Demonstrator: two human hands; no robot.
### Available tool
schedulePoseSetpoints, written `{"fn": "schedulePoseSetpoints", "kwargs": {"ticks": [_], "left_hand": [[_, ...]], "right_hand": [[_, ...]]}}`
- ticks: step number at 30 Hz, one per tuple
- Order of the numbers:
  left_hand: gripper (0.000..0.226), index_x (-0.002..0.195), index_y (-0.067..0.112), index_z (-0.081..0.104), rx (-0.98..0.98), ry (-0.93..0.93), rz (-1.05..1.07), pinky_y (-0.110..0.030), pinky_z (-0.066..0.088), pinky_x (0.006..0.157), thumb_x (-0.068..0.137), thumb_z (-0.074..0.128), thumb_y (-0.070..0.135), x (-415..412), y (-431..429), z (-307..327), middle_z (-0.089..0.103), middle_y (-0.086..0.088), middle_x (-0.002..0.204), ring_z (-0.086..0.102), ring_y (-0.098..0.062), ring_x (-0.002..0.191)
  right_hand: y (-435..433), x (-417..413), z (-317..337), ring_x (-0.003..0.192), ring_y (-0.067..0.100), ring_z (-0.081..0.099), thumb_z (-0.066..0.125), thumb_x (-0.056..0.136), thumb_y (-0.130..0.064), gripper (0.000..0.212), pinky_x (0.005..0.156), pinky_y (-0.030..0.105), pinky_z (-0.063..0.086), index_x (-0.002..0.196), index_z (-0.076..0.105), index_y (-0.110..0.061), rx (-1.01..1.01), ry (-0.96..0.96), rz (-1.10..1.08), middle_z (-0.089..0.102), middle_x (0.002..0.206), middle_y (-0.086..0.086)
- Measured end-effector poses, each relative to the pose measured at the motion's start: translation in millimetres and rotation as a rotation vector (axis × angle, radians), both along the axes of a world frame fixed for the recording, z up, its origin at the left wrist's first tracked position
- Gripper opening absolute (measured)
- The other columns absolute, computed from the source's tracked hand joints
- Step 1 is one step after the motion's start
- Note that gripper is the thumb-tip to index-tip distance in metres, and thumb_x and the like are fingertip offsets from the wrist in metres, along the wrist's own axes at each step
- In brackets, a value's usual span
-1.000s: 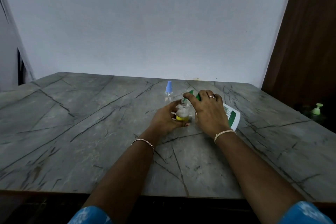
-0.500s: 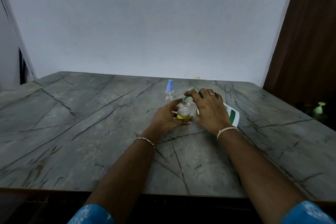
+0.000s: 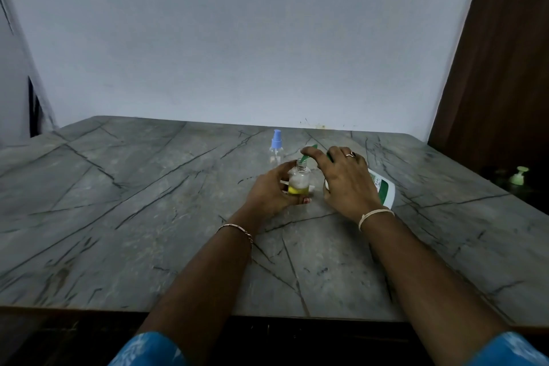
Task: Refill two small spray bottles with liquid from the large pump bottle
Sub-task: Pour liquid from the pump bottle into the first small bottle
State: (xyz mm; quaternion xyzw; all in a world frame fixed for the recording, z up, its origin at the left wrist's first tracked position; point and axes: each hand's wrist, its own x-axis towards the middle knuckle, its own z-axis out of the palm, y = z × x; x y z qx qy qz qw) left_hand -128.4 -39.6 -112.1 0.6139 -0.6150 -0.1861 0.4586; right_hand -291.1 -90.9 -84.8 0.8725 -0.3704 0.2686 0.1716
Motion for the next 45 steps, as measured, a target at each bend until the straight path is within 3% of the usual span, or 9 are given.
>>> {"fn": "schedulePoseSetpoints", "kwargs": {"ticks": [6, 14, 20, 24, 32, 45], "left_hand": [[0.088, 0.139, 0.025, 0.041, -0.004, -0.003, -0.012, -0.018, 0.049, 0.084, 0.063, 0.086, 0.023, 0, 1, 1, 0.061, -0.002, 0.123, 0.062, -0.011, 0.098], [0.09, 0.14, 0.024, 0.04, 0.004, 0.038, -0.01, -0.023, 0.051, 0.087, 0.063, 0.086, 0.021, -1, 1, 0, 0.061, -0.004, 0.124, 0.063, -0.013, 0.097], [0.091, 0.141, 0.025, 0.04, 0.01, 0.03, -0.007, -0.024, 0.051, 0.089, 0.062, 0.087, 0.022, 0, 0, 0, 0.061, -0.003, 0.123, 0.063, -0.013, 0.098], [0.09, 0.141, 0.023, 0.039, 0.01, 0.016, -0.007, -0.016, 0.047, 0.082, 0.064, 0.086, 0.021, -1, 0, 0, 0.061, -0.004, 0.123, 0.061, -0.01, 0.095], [0.093, 0.14, 0.027, 0.041, 0.017, 0.029, 0.005, -0.036, 0.052, 0.094, 0.059, 0.088, 0.026, 2, -4, -4, 0.064, -0.005, 0.121, 0.066, -0.016, 0.099], [0.092, 0.139, 0.026, 0.042, 0.018, 0.039, 0.004, -0.036, 0.052, 0.094, 0.059, 0.088, 0.024, 1, -4, -3, 0.064, -0.005, 0.12, 0.065, -0.017, 0.1]], "right_hand": [[-2, 8, -2, 0.111, 0.028, 0.049, 0.07, 0.073, -0.017, 0.073, 0.096, 0.044, 0.039, 0.137, 0.036, -0.031, -0.002, -0.039, -0.004, 0.053, 0.116, 0.007], [-1, -1, -3, 0.112, 0.031, 0.049, 0.065, 0.081, -0.023, 0.076, 0.097, 0.046, 0.039, 0.145, 0.026, -0.035, -0.011, 0.006, -0.004, 0.052, 0.117, 0.012], [1, 2, -1, 0.112, 0.031, 0.049, 0.066, 0.08, -0.021, 0.073, 0.097, 0.046, 0.039, 0.142, 0.03, -0.034, -0.002, -0.016, -0.006, 0.053, 0.116, 0.011], [2, 6, 0, 0.112, 0.03, 0.049, 0.066, 0.077, -0.017, 0.07, 0.098, 0.045, 0.038, 0.139, 0.035, -0.032, -0.009, -0.04, -0.016, 0.053, 0.117, 0.009], [-1, 1, -4, 0.112, 0.03, 0.049, 0.066, 0.08, -0.023, 0.076, 0.096, 0.045, 0.04, 0.144, 0.026, -0.037, -0.014, -0.004, -0.023, 0.053, 0.118, 0.011], [-1, 1, -1, 0.112, 0.03, 0.049, 0.067, 0.077, -0.02, 0.074, 0.096, 0.045, 0.04, 0.141, 0.032, -0.033, 0.016, -0.034, 0.029, 0.054, 0.117, 0.009]]}}
